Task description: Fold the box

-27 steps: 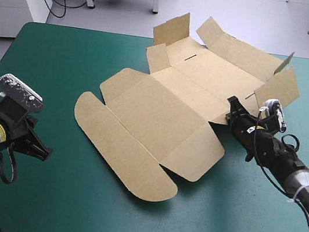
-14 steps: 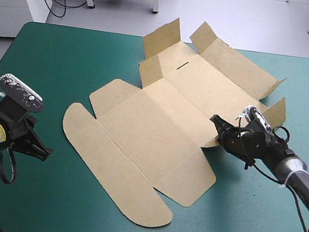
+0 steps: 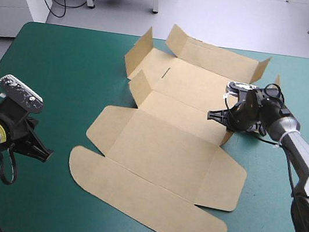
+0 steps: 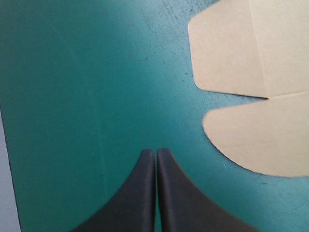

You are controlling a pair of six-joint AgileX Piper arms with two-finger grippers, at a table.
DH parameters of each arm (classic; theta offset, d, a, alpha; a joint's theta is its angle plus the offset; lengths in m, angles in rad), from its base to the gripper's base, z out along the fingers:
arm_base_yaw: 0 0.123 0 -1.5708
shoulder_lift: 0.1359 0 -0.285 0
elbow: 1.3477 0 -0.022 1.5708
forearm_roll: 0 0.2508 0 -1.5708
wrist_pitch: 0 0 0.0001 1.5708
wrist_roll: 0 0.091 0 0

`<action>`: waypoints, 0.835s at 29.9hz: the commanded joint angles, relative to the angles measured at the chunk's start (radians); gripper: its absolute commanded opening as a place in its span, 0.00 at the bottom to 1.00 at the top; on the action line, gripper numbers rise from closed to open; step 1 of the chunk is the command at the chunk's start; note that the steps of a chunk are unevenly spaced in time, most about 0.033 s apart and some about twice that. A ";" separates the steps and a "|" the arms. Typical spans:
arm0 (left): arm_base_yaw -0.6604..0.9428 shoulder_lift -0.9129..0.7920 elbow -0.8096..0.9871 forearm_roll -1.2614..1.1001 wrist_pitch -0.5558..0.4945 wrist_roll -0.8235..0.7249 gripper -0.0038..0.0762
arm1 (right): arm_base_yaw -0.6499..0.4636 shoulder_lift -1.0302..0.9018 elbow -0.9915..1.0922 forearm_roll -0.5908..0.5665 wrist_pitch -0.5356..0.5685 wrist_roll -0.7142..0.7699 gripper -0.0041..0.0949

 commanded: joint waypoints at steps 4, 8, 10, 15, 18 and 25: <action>-0.005 -0.003 -0.028 0.006 -0.033 -0.009 0.04 | -0.001 0.051 -0.245 0.002 0.059 -0.428 0.04; -0.005 -0.003 -0.028 0.002 -0.019 -0.009 0.04 | -0.001 0.111 -0.340 0.001 0.069 -0.621 0.02; -0.005 -0.003 -0.028 -0.011 -0.006 -0.009 0.04 | -0.001 0.143 -0.386 -0.002 0.074 -0.737 0.02; -0.005 -0.003 -0.028 -0.013 -0.006 -0.009 0.04 | -0.001 0.202 -0.459 0.006 0.079 -0.999 0.02; -0.005 -0.003 -0.028 -0.013 -0.006 -0.009 0.04 | 0.001 0.222 -0.491 0.014 0.072 -1.065 0.02; -0.005 -0.003 -0.028 -0.013 -0.006 -0.009 0.04 | 0.001 0.232 -0.518 0.183 0.018 -1.450 0.02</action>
